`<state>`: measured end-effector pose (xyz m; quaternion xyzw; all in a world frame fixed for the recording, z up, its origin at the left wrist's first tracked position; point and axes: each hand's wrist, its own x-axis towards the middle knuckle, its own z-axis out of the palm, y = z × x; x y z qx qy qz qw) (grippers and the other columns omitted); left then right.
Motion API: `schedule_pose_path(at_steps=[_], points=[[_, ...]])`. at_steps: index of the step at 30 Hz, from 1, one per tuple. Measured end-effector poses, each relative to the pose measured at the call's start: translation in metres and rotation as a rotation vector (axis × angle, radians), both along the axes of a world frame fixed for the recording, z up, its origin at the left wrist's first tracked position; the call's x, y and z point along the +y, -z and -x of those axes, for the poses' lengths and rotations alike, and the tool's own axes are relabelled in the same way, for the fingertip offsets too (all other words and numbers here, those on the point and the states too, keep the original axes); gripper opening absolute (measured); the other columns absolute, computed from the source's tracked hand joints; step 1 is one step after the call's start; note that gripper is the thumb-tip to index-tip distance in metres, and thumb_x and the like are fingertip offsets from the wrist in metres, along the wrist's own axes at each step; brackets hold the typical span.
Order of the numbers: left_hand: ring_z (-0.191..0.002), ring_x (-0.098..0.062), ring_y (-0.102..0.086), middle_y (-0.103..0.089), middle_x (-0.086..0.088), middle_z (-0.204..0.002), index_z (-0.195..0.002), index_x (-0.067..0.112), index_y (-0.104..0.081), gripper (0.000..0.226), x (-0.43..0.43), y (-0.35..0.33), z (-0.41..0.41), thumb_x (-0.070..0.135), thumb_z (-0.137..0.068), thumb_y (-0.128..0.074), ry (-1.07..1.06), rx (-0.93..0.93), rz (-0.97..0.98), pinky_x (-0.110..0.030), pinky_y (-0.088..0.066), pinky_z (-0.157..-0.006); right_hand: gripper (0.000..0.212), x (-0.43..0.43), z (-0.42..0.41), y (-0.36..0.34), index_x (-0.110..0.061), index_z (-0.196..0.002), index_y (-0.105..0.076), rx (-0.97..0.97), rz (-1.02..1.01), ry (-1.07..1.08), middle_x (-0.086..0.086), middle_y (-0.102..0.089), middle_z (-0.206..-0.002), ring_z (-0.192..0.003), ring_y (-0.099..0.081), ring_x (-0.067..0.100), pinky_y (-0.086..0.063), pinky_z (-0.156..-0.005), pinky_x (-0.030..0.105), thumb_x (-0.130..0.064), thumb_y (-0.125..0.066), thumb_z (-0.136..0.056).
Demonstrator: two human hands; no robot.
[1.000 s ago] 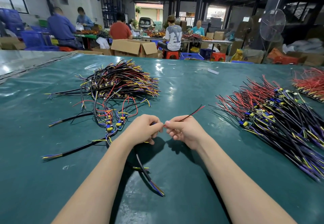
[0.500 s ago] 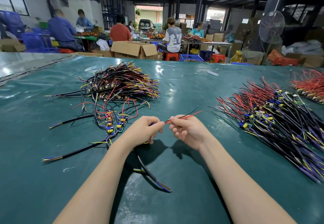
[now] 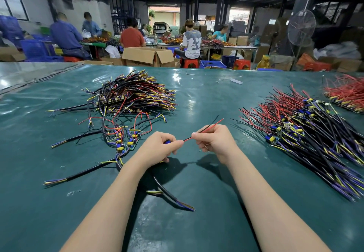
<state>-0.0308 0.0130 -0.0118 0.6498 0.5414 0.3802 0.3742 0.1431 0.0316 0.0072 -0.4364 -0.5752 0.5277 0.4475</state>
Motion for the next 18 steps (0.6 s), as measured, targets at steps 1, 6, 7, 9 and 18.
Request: schedule_pose_path(at_steps=[1,6,7,9,18], points=[[-0.036,-0.006,-0.033,-0.032,0.010,-0.036,-0.043,0.021,-0.051,0.046,0.0007,0.0001,-0.0004,0.026,-0.087,-0.061,-0.023,0.034,-0.006,-0.025,-0.044,-0.052,0.020,0.0002,-0.0011,-0.0004,-0.007,-0.064,-0.057,0.041,0.033,-0.044,-0.003,-0.056,-0.045,-0.037,-0.050,0.005,-0.040,-0.038,0.015,0.000,-0.062,-0.083],[-0.037,-0.009,-0.040,-0.039,0.009,-0.035,-0.038,0.019,-0.047,0.049,0.0025,0.0001,0.0015,0.029,-0.082,-0.065,-0.175,0.085,-0.050,-0.024,-0.046,-0.051,0.023,-0.0014,-0.0095,-0.0019,-0.003,-0.078,-0.063,0.168,0.146,-0.323,0.000,-0.066,-0.057,-0.047,-0.061,0.007,-0.048,-0.044,0.016,-0.004,-0.045,-0.093],[-0.037,-0.010,-0.040,-0.039,0.009,-0.035,-0.038,0.019,-0.047,0.048,0.0025,0.0003,0.0021,0.029,-0.081,-0.066,-0.194,0.080,-0.060,-0.024,-0.046,-0.050,0.024,-0.0017,-0.0095,-0.0019,-0.003,-0.078,-0.063,0.171,0.150,-0.338,0.001,-0.067,-0.058,-0.048,-0.061,0.007,-0.049,-0.045,0.016,-0.004,-0.044,-0.093],[-0.041,-0.013,-0.040,-0.039,0.007,-0.038,-0.038,0.018,-0.043,0.050,0.0020,0.0003,0.0027,0.033,-0.079,-0.068,-0.210,0.059,-0.071,-0.024,-0.047,-0.050,0.023,-0.0012,-0.0087,-0.0016,-0.004,-0.076,-0.063,0.163,0.138,-0.304,0.001,-0.066,-0.056,-0.047,-0.060,0.007,-0.049,-0.045,0.017,-0.003,-0.046,-0.092],[-0.046,-0.017,-0.046,-0.045,0.001,-0.047,-0.046,0.018,-0.041,0.050,-0.0010,-0.0044,0.0018,0.044,-0.083,-0.062,-0.143,0.238,-0.044,-0.034,-0.052,-0.062,0.021,0.0030,-0.0043,0.0029,-0.006,-0.060,-0.061,0.086,-0.054,0.159,-0.005,-0.054,-0.040,-0.035,-0.046,0.006,-0.043,-0.040,0.015,0.007,-0.068,-0.074]])
